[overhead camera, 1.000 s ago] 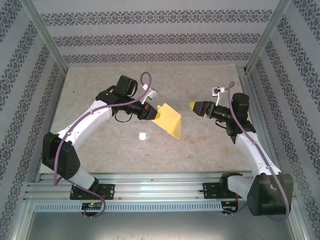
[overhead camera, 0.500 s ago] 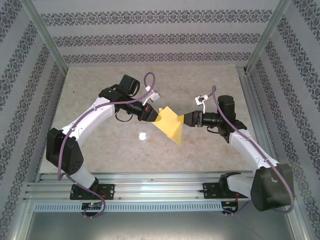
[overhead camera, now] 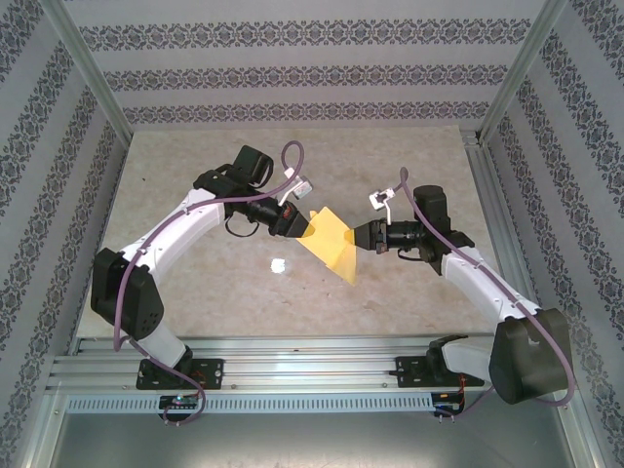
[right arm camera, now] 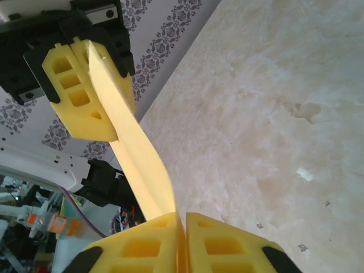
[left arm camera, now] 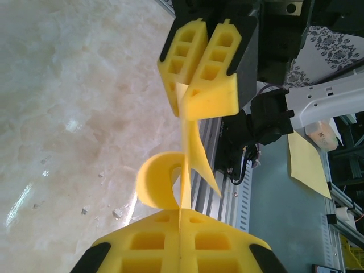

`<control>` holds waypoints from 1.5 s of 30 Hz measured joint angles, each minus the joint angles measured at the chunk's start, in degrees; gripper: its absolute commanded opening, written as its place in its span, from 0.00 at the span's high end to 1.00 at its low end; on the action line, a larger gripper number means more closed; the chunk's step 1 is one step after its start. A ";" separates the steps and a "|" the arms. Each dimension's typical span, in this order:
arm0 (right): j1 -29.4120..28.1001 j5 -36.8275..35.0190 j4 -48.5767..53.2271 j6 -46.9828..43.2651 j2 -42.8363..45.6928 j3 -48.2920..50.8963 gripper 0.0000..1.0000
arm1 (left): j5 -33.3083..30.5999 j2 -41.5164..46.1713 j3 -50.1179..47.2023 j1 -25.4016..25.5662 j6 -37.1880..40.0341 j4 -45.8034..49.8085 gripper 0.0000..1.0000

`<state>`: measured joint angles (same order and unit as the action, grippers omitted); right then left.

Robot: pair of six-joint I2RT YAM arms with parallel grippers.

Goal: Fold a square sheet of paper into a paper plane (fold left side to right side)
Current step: Turn over the paper at the center of the table.

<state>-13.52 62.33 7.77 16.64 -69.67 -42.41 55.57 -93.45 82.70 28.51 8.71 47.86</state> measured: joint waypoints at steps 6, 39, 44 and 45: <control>0.00 -1.27 0.11 0.17 0.00 -0.09 1.00 | -5.57 0.20 -0.04 -0.35 -2.62 -1.27 0.44; -13.40 -31.21 -37.29 29.31 -27.98 5.20 0.99 | -21.92 7.15 -29.97 -2.58 -35.50 -33.48 0.70; -13.40 -33.11 -36.04 28.39 -29.20 5.38 0.96 | -23.10 -3.45 -27.10 -0.20 -39.08 -37.75 0.75; -13.40 -33.40 -35.82 28.39 -29.35 5.42 0.95 | -23.15 -4.90 -26.45 0.04 -39.56 -38.38 0.76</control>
<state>-26.92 28.93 -28.05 45.04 -99.02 -36.99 32.42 -98.35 56.25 28.56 -30.85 9.47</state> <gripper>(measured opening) 0.040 0.266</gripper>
